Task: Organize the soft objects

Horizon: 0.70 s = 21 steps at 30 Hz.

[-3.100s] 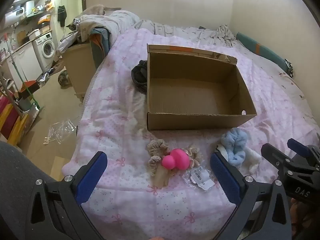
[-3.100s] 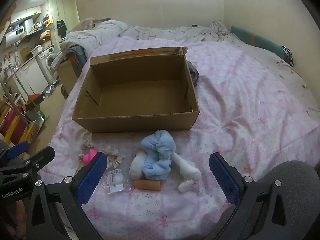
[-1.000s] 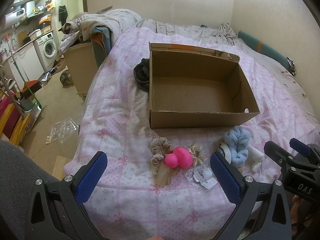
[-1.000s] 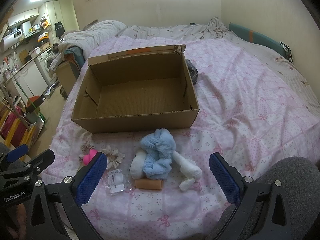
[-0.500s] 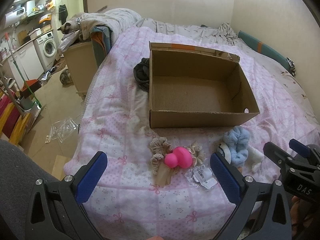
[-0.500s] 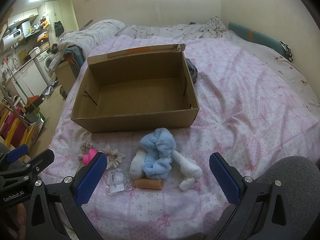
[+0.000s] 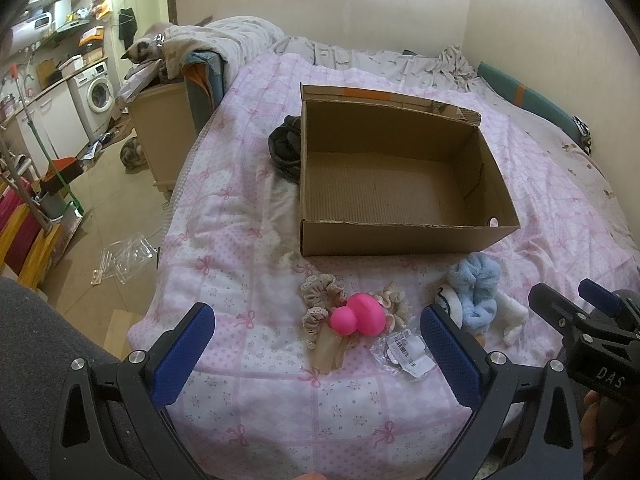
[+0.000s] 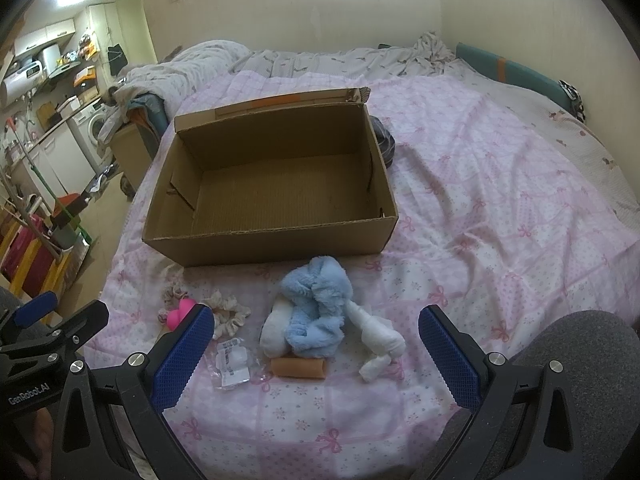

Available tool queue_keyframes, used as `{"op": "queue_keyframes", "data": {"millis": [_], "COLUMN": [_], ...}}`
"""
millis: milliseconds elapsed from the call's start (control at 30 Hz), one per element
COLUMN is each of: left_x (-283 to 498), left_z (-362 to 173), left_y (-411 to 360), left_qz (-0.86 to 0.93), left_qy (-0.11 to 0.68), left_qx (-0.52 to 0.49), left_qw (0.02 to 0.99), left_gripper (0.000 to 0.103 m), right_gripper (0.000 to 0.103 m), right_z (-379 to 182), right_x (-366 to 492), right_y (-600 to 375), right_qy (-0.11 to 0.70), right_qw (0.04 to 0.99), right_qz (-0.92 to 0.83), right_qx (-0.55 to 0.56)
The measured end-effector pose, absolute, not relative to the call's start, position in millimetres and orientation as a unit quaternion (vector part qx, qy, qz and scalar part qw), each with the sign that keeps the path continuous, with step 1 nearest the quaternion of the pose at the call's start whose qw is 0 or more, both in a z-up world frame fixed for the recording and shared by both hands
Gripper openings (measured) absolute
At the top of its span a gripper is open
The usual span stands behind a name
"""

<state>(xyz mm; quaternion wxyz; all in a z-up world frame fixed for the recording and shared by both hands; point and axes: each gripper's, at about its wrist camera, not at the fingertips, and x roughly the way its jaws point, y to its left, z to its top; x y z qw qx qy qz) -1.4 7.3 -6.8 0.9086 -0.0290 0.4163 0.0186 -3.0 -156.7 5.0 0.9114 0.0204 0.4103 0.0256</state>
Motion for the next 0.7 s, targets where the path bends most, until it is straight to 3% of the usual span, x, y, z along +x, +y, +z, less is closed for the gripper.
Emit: {"op": "queue_keyframes", "data": {"millis": [700], "left_x": [-2.1], "left_z": [-8.2], "left_y": [9.0], "left_qz": [0.019], "left_qy": [0.417], "left_qx": [-0.031], "left_qw": [0.908], "left_gripper": [0.103], "right_gripper": [0.103], "right_z": [6.0], "right_x": [-3.5], "right_y": [-157.1], "right_qy": [0.41], "right_qw": [0.911], "right_qz": [0.025], "right_qx": [0.022]}}
